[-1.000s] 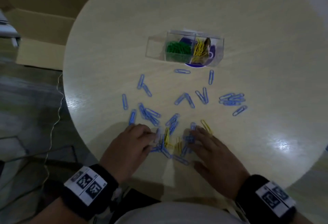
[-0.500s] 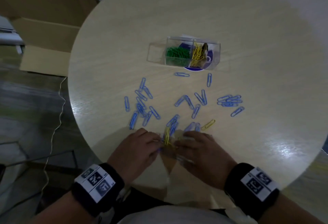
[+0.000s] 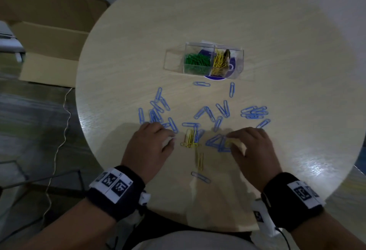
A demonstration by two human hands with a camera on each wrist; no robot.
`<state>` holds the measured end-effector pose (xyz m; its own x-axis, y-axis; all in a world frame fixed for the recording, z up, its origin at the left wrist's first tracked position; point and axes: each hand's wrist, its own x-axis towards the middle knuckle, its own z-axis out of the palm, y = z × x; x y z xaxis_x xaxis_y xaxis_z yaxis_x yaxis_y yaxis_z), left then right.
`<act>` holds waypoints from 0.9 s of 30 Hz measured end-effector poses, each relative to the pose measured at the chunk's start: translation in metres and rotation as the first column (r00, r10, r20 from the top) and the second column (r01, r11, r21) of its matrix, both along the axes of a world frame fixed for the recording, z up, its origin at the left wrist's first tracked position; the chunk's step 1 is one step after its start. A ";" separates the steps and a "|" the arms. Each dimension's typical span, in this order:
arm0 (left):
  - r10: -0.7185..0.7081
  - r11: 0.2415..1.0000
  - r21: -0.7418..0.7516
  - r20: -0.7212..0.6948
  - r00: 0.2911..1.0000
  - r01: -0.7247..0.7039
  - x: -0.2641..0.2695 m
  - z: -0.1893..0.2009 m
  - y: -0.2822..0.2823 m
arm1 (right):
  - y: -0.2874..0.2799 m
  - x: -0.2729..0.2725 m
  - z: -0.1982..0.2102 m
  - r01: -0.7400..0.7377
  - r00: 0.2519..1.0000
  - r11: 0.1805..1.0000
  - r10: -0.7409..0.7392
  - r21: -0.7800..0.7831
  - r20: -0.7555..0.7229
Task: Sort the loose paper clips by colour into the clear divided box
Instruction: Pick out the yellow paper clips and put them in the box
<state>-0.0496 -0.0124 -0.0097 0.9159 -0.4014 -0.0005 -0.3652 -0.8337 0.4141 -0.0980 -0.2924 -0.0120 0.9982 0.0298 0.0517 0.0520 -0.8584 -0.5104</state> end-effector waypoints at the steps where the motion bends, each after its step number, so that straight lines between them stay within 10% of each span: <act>1: 0.019 1.000 0.002 -0.037 0.999 -0.019 -0.003 0.001 -0.009 | -0.006 0.001 -0.002 0.038 0.999 0.999 -0.038 -0.005 -0.015; 15: 0.259 0.921 -0.164 -0.420 0.870 -0.354 0.007 0.003 -0.017 | -0.021 0.014 -0.005 -0.036 0.970 0.993 0.008 -0.111 -0.243; 20: 0.121 0.992 -0.001 -0.278 0.953 -0.126 -0.003 0.005 -0.006 | -0.002 0.003 0.015 0.098 0.959 0.993 -0.078 0.060 -0.273; 27: -0.090 0.980 0.165 -0.145 0.985 0.113 -0.010 -0.003 -0.007 | 0.057 -0.006 0.013 -0.088 0.872 0.996 0.088 0.023 -0.482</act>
